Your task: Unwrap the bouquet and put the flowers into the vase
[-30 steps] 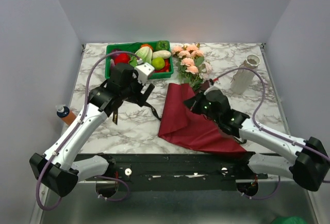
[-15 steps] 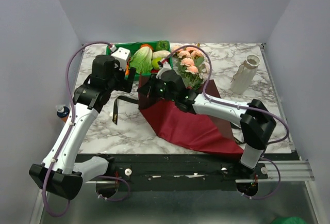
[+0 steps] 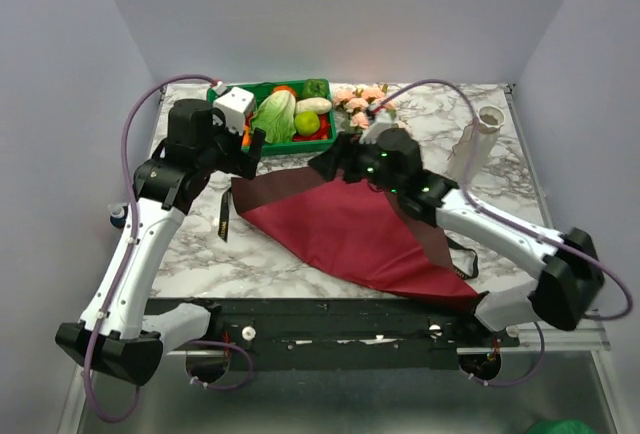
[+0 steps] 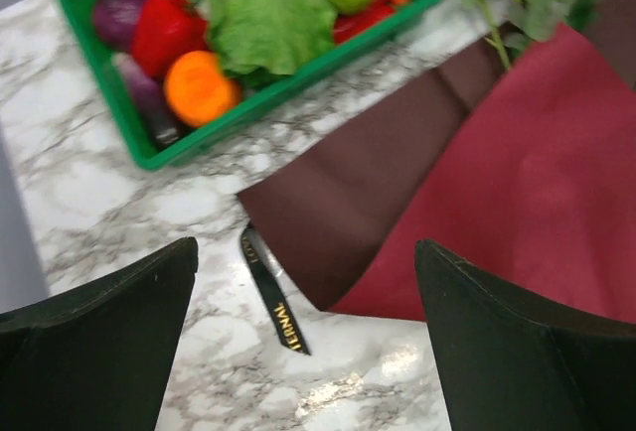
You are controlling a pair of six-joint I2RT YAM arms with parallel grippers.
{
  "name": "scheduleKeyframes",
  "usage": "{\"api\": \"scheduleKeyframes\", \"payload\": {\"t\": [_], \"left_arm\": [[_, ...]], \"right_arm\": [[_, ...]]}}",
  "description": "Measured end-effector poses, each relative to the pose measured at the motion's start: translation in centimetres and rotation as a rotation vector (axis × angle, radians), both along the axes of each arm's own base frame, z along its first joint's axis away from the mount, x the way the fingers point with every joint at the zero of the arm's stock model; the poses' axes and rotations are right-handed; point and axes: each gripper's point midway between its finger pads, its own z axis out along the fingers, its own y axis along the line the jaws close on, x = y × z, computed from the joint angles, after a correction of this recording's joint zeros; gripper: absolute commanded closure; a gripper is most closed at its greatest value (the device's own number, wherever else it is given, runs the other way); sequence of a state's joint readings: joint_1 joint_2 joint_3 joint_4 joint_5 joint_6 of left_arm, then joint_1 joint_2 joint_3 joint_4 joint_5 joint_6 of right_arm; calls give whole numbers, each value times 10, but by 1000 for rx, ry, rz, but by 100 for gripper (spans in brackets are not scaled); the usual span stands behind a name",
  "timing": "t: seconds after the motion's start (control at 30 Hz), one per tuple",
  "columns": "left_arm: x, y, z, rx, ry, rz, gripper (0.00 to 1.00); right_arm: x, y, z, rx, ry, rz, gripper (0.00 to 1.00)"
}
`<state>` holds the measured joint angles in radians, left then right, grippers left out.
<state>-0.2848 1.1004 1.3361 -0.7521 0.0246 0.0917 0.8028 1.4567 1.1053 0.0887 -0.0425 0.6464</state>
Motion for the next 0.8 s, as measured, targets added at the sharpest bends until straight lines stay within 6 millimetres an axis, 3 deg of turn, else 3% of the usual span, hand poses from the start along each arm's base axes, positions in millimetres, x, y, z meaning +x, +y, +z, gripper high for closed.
{"api": "scheduleKeyframes", "payload": {"t": [0.13, 0.27, 0.43, 0.53, 0.7, 0.8], "left_arm": [[3, -43, -22, -27, 108, -231, 1], [10, -88, -75, -43, 288, -445, 1], [19, -141, -145, -41, 519, -682, 4], [40, -165, -168, -47, 571, -773, 5], [61, -182, -196, -43, 610, -845, 10], [70, -189, -207, -29, 615, -872, 10]], "right_arm": [[16, -84, 37, 35, -90, -173, 18], [19, -143, 50, 24, -135, -302, 20], [6, -158, 47, -6, -144, -312, 23], [-2, -162, 30, -26, -118, -311, 24], [-12, -168, 5, -54, -74, -310, 27], [-17, -172, 1, -55, -65, -313, 28]]}}
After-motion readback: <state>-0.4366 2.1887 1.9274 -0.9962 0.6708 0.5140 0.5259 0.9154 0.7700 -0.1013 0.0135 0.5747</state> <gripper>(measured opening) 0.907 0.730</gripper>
